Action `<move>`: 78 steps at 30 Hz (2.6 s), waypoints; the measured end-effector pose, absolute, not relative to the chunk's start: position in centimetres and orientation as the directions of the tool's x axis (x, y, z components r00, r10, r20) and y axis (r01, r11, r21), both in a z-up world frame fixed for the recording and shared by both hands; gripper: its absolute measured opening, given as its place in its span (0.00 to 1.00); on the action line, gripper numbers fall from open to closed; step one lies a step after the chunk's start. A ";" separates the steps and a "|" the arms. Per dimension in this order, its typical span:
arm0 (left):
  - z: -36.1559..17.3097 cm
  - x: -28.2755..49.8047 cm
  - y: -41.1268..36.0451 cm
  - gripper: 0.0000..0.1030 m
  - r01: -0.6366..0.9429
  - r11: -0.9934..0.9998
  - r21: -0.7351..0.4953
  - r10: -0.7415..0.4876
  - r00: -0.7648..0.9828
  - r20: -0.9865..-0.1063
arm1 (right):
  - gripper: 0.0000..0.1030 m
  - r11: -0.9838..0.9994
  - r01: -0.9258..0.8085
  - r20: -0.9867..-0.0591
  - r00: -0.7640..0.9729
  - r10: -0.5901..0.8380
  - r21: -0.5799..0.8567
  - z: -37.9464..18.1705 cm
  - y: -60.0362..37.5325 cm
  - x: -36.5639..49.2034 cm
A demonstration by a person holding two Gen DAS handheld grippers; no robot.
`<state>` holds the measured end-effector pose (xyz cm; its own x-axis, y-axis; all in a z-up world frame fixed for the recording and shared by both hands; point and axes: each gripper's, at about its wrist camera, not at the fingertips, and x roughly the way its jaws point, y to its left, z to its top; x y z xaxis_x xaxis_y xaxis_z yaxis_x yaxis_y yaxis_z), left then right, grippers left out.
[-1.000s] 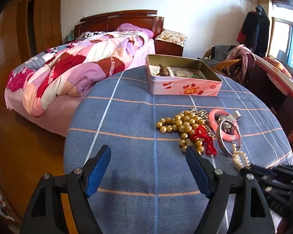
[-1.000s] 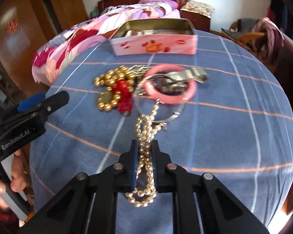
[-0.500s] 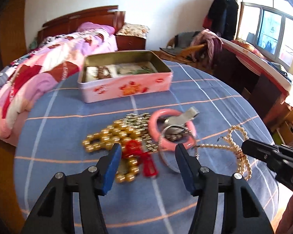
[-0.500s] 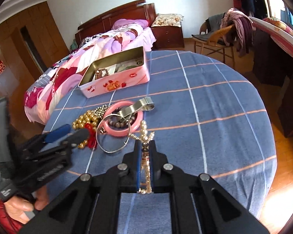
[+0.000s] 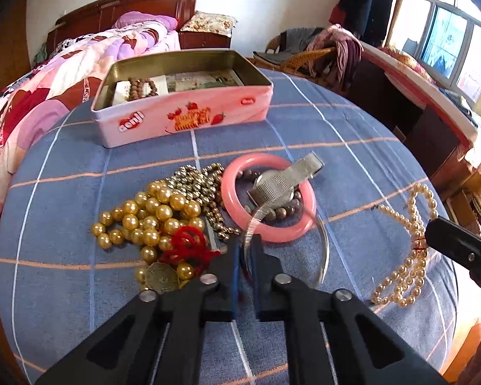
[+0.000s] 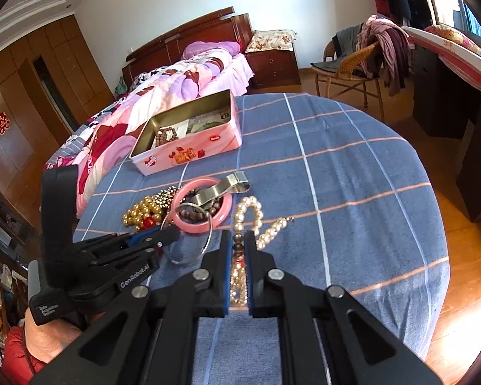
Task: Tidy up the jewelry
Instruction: 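Lower the pearl necklace and silver bangle into the pink tin, open both tools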
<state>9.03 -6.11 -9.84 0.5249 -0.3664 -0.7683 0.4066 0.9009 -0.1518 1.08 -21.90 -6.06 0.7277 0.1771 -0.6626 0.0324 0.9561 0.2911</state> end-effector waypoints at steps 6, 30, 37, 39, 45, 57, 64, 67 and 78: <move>-8.0 7.4 -5.0 0.04 0.419 0.893 -0.164 -0.404 0.586 -0.703 | 0.10 0.952 0.030 -0.614 0.770 0.172 0.304 -4.6 -22.4 0.4; -2.5 11.0 0.9 0.04 0.274 0.940 -0.203 -0.342 0.751 -0.565 | 0.10 0.956 -0.092 -0.448 0.868 0.215 0.280 2.6 -20.1 6.1; -1.8 14.5 0.7 0.04 0.258 0.944 -0.206 -0.330 0.773 -0.542 | 0.10 0.957 -0.122 -0.411 0.883 0.226 0.263 4.0 -19.3 9.5; -1.9 15.8 0.5 0.04 0.251 0.945 -0.208 -0.325 0.774 -0.544 | 0.10 0.956 -0.124 -0.412 0.882 0.230 0.267 3.8 -19.2 10.6; -2.6 19.1 -0.2 0.04 0.237 0.949 -0.208 -0.313 0.777 -0.545 | 0.10 0.953 -0.117 -0.424 0.876 0.231 0.278 2.3 -18.7 14.3; -5.8 25.0 -2.3 0.04 0.184 0.969 -0.166 -0.247 0.761 -0.600 | 0.10 0.952 -0.062 -0.522 0.824 0.219 0.301 -2.3 -18.7 21.5; -6.9 25.8 -2.8 0.04 0.153 0.982 -0.115 -0.191 0.753 -0.630 | 0.11 0.945 -0.078 -0.532 0.811 0.245 0.316 -3.5 -18.9 22.6; -7.2 26.0 -2.8 0.04 0.142 0.985 -0.101 -0.174 0.753 -0.635 | 0.14 0.946 -0.069 -0.528 0.815 0.237 0.318 -3.4 -18.9 22.7; -6.4 25.4 -3.3 0.56 0.144 0.986 -0.083 -0.164 0.769 -0.618 | 0.51 0.954 0.005 -0.495 0.856 0.151 0.301 -1.5 -20.0 19.3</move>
